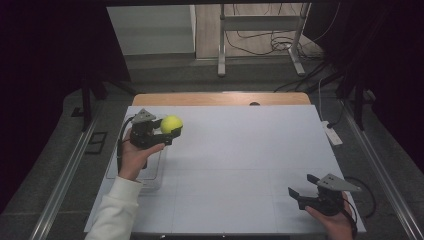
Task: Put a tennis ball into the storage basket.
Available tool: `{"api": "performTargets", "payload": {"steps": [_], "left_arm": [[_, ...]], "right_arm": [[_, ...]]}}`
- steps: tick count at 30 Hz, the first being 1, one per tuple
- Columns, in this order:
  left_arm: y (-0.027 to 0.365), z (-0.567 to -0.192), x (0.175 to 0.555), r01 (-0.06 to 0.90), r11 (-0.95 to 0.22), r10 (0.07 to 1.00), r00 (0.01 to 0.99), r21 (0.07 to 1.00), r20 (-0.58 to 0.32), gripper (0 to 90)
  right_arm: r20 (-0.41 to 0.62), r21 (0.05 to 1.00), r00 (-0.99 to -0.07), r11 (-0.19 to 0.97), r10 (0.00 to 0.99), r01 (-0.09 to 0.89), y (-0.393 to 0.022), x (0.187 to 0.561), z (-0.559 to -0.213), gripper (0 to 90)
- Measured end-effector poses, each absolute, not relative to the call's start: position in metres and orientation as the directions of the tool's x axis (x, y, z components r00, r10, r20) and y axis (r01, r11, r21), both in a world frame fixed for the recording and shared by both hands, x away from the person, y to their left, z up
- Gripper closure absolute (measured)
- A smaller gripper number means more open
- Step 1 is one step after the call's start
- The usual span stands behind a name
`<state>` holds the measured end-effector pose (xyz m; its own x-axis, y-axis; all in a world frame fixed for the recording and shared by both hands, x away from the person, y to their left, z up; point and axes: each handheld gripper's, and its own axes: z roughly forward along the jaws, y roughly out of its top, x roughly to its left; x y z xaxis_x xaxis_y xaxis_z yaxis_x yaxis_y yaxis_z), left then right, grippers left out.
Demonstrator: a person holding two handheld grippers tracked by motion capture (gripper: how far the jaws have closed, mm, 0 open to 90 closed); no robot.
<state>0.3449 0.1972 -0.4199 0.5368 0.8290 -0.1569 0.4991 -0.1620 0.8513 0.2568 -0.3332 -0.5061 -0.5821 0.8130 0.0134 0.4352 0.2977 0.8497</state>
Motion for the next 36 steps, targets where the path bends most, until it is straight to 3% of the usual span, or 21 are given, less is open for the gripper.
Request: {"api": "performTargets", "payload": {"steps": [36], "left_arm": [[0.246, -0.422, 0.325, 0.523, -0.092, 0.879, 0.442, 0.847, -0.178, 26.9]], "right_arm": [[0.015, 0.849, -0.602, 0.308, 0.798, 0.430, -0.327, 0.263, -0.507, 14.0]]}}
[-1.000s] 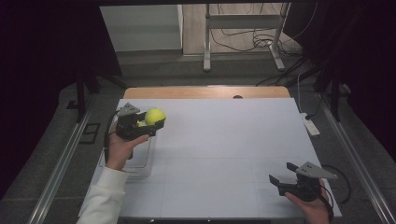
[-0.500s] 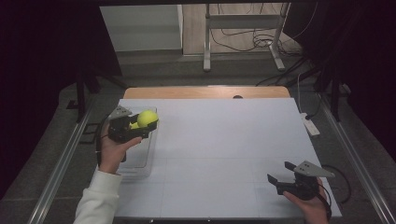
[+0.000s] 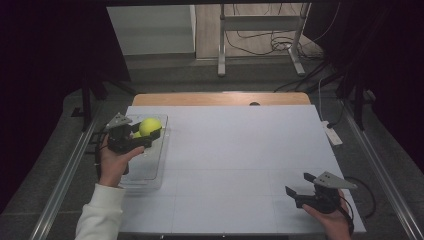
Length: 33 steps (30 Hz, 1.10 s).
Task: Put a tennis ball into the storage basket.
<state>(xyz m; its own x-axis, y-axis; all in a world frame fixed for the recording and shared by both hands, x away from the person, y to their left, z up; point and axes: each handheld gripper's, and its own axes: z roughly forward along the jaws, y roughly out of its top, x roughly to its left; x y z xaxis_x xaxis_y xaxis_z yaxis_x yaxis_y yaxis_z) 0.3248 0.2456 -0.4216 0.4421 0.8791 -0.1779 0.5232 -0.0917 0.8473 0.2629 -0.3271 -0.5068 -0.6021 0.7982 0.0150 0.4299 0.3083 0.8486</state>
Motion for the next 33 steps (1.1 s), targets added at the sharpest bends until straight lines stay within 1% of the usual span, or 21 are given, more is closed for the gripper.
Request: {"api": "performTargets", "payload": {"steps": [33], "left_arm": [[0.260, -0.437, 0.330, 0.579, -0.097, 0.917, 0.369, 0.809, -0.154, 26.9]], "right_arm": [[0.013, 0.849, -0.600, 0.308, 0.800, 0.429, -0.327, 0.262, -0.507, 14.0]]}}
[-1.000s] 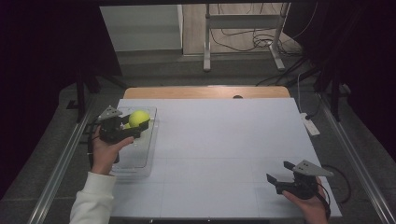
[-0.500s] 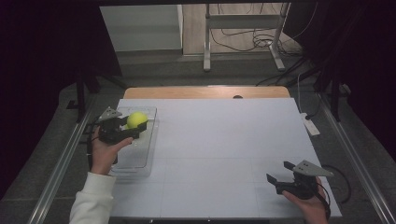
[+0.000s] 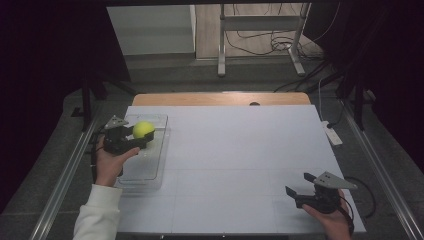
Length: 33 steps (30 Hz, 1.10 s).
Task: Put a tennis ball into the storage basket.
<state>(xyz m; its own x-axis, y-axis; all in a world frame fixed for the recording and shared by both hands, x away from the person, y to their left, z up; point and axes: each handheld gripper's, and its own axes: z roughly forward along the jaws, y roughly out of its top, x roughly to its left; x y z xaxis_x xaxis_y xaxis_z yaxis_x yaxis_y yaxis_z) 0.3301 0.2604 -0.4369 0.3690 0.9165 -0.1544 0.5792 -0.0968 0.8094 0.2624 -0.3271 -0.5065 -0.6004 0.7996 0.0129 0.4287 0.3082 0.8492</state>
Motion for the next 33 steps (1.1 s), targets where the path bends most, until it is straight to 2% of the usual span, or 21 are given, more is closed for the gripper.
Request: {"api": "performTargets", "payload": {"steps": [33], "left_arm": [[0.279, -0.454, 0.336, 0.668, -0.101, 0.935, 0.317, 0.737, -0.159, 27.0]], "right_arm": [[0.010, 0.849, -0.600, 0.310, 0.800, 0.427, -0.327, 0.262, -0.506, 14.0]]}}
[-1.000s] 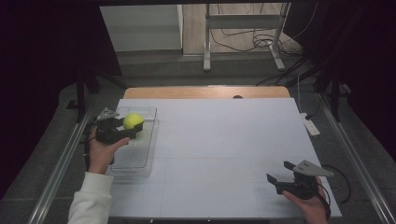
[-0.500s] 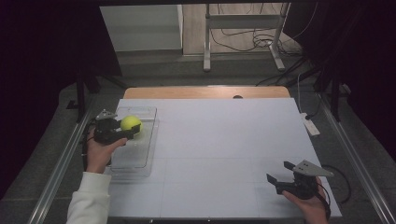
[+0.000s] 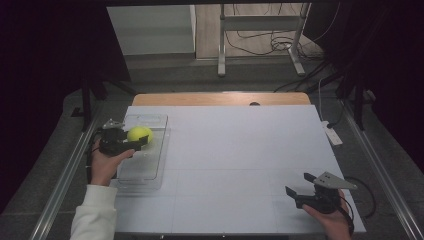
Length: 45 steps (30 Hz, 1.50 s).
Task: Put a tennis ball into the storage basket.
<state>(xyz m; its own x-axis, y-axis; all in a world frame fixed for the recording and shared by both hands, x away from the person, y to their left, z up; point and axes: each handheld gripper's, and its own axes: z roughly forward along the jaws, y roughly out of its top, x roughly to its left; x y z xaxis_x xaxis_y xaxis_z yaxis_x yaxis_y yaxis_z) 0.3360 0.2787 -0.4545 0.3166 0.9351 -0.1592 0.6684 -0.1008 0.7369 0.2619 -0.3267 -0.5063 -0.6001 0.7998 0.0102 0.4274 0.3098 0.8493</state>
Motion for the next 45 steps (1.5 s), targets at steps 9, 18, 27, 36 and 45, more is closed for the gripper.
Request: {"api": "performTargets", "payload": {"steps": [9, 18, 27, 36, 45], "left_arm": [[0.282, -0.460, 0.334, 0.693, -0.116, 0.940, 0.307, 0.712, -0.146, 26.9], [0.286, -0.465, 0.333, 0.714, -0.131, 0.945, 0.299, 0.687, -0.131, 26.9], [0.288, -0.471, 0.332, 0.736, -0.149, 0.953, 0.284, 0.661, -0.102, 26.9], [0.291, -0.477, 0.334, 0.762, -0.154, 0.956, 0.276, 0.629, -0.101, 26.9], [0.292, -0.482, 0.335, 0.786, -0.168, 0.958, 0.273, 0.595, -0.090, 26.9]], "right_arm": [[0.011, 0.849, -0.601, 0.310, 0.799, 0.428, -0.327, 0.262, -0.506, 14.0], [0.011, 0.849, -0.602, 0.310, 0.799, 0.427, -0.327, 0.262, -0.506, 13.9], [0.012, 0.849, -0.602, 0.310, 0.798, 0.428, -0.327, 0.262, -0.506, 14.0], [0.009, 0.848, -0.602, 0.314, 0.798, 0.428, -0.326, 0.262, -0.506, 13.9], [0.009, 0.847, -0.602, 0.314, 0.798, 0.429, -0.326, 0.262, -0.507, 13.9]]}}
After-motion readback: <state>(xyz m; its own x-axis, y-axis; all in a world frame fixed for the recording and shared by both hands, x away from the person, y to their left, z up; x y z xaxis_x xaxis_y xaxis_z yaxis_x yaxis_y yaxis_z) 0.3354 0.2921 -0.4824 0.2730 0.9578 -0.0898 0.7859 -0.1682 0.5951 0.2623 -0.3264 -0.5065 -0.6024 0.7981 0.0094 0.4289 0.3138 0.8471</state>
